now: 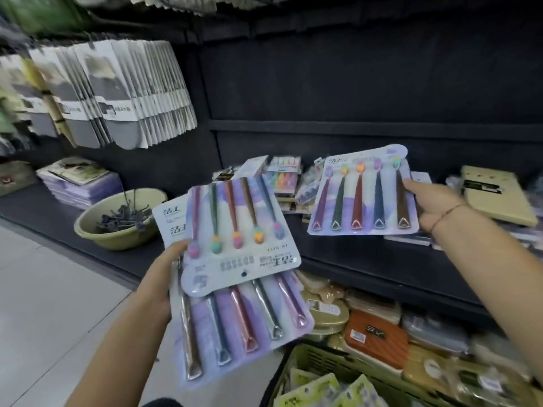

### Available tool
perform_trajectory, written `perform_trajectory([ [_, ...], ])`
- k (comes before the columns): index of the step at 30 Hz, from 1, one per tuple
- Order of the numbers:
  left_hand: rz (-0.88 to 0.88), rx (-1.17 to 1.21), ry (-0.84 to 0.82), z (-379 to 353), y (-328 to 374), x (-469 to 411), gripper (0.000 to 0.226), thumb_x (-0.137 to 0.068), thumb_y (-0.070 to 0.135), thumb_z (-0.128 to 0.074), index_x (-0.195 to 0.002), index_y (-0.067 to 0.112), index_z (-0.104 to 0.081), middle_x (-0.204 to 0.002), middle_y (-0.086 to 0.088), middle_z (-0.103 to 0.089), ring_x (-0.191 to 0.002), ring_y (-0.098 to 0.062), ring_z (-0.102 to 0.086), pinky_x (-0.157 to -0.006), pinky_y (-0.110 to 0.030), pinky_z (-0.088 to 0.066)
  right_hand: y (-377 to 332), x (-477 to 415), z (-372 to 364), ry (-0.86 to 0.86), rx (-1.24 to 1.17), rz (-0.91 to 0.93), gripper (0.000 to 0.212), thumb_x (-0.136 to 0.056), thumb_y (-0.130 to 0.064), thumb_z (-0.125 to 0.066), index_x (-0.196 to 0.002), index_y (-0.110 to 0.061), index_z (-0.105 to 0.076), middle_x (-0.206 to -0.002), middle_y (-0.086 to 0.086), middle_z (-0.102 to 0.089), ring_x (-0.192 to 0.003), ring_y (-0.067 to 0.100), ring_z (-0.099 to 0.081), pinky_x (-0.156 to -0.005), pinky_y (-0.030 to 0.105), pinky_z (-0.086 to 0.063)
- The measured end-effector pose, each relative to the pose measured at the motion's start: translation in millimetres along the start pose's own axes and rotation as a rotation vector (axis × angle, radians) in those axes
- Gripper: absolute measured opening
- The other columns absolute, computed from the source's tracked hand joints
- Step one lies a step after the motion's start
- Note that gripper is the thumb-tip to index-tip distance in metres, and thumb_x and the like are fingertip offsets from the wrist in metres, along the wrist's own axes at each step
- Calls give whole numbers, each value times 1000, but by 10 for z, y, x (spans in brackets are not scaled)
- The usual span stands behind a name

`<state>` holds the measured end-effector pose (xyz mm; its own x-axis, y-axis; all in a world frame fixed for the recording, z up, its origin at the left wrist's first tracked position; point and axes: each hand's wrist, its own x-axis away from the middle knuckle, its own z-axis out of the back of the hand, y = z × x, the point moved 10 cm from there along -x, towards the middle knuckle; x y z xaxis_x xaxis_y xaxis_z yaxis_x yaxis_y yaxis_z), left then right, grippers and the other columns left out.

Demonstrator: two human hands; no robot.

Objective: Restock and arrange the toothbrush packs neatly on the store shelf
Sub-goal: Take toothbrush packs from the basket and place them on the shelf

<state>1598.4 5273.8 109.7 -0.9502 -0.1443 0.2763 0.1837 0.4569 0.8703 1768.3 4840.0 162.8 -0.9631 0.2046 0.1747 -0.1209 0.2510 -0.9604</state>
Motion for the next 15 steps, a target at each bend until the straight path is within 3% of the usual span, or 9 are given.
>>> perform_trajectory([
  [2,-20,31,-5,-274,158,-215,24,-84,18,-59,-103,14,-73,-119,-21,-66,-109,-40,-63,-94,-55,-50,-91,-202,1,20,74,5,16,-100,-20,-52,-87,-14,-59,-102,10,-69,-99,26,-64,-85,39,-53],
  [3,-38,34,30,-414,260,-347,30,-87,19,-57,-114,12,-69,-115,-20,-68,-104,-38,-66,-90,-53,-54,-152,-253,-13,26,78,0,17,-100,-20,-51,-89,-11,-60,-117,12,-64,-100,28,-63,-83,39,-52],
  [5,-78,55,41,-611,449,-670,32,-90,20,-56,-120,11,-66,-114,-18,-70,-98,-35,-68,-89,-50,-55,-310,-259,-72,47,88,-4,22,-103,-17,-47,-103,-2,-62,-127,12,-56,-102,28,-61,-82,35,-49],
  [7,-76,57,45,-779,594,-995,37,-89,23,-59,-124,10,-64,-117,-18,-69,-97,-34,-68,-89,-47,-55,-428,-357,-58,98,128,14,28,-103,-14,-45,-117,6,-59,-129,19,-56,-119,30,-55,-91,34,-46],
  [9,-68,-12,40,-915,750,-1340,44,-86,24,-65,-128,10,-63,-118,-17,-69,-93,-31,-71,-78,-44,-59,-499,-413,-97,98,205,22,24,-101,-13,-49,-91,4,-63,-117,32,-59,-112,29,-55,-93,35,-49],
  [11,-42,-96,44,-1005,841,-1700,51,-81,24,-71,-129,9,-61,-117,-17,-69,-90,-31,-72,-71,-45,-60,-527,-521,-117,88,246,29,26,-98,-11,-55,-73,-2,-58,-113,31,-62,-93,26,-60,-94,42,-50],
  [13,3,-228,31,-1086,852,-1935,41,-86,25,-69,-121,6,-65,-106,-18,-72,-81,-30,-73,-65,-43,-60,-560,-540,-192,55,283,64,18,-94,-7,-59,-77,-4,-57,-102,23,-62,-74,22,-64,-76,38,-52],
  [15,36,-338,9,-1153,841,-2099,46,-84,42,-73,-112,5,-70,-94,-16,-75,-74,-28,-73,-60,-37,-58,-579,-508,-272,33,408,153,14,-92,-9,-63,-100,2,-61,-115,17,-58,-90,26,-63,-79,34,-47],
])
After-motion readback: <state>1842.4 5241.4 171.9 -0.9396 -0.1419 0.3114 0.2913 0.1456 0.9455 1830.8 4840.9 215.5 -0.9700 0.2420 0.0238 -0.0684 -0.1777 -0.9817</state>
